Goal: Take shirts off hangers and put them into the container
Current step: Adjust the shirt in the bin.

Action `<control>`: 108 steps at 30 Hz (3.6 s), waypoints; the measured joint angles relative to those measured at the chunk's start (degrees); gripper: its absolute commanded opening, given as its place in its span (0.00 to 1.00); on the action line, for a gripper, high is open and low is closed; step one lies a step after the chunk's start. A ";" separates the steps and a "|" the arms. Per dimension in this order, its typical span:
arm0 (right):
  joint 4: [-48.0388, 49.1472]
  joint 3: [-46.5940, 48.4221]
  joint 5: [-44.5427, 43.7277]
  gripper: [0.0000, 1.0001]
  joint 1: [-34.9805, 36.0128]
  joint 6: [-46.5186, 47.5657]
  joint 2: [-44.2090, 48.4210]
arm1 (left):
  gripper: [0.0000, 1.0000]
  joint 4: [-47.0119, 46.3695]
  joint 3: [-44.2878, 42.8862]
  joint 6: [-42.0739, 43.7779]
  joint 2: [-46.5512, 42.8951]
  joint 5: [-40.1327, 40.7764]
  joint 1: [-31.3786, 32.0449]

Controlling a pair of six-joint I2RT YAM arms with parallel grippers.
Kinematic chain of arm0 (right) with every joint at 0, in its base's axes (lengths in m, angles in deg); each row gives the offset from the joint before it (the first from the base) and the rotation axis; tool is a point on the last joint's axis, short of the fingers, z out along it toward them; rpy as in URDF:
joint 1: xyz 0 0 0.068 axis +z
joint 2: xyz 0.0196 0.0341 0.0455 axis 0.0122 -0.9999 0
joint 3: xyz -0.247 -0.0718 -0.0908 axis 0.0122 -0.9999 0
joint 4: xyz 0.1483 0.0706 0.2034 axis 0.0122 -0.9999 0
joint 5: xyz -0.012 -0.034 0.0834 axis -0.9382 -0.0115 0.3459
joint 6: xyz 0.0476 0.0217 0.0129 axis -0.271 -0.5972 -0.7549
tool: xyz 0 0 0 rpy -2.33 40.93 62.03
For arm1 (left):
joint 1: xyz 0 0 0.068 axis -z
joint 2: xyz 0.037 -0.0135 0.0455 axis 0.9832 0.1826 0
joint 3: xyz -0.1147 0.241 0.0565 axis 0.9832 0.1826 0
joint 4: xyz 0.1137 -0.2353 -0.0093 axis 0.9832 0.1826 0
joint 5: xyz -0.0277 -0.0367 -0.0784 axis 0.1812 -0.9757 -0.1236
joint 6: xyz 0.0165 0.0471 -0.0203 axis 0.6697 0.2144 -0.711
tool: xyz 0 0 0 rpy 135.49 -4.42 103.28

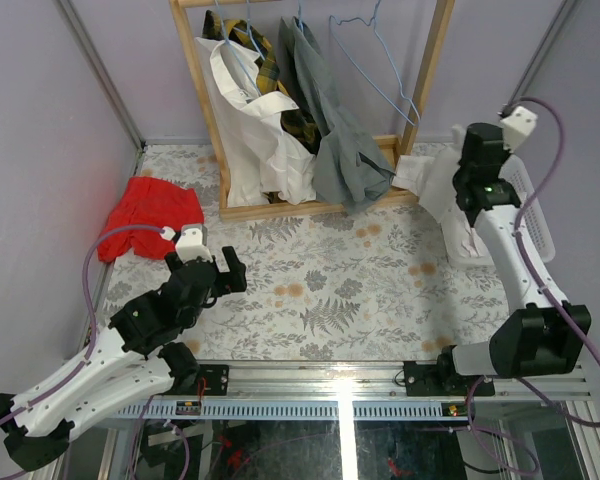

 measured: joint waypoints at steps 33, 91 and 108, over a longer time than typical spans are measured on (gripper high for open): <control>-16.79 1.33 25.09 0.71 -18.86 -10.36 -3.17 | 1.00 -0.04 0.00 0.07 0.61 -0.09 -0.15; -9.11 19.08 33.73 0.62 -2.49 -6.88 -30.86 | 1.00 -0.13 0.00 0.11 0.96 -0.61 -0.85; 5.99 16.63 18.29 0.69 2.01 -14.36 -38.80 | 1.00 -0.44 0.00 0.11 0.98 -0.63 -1.07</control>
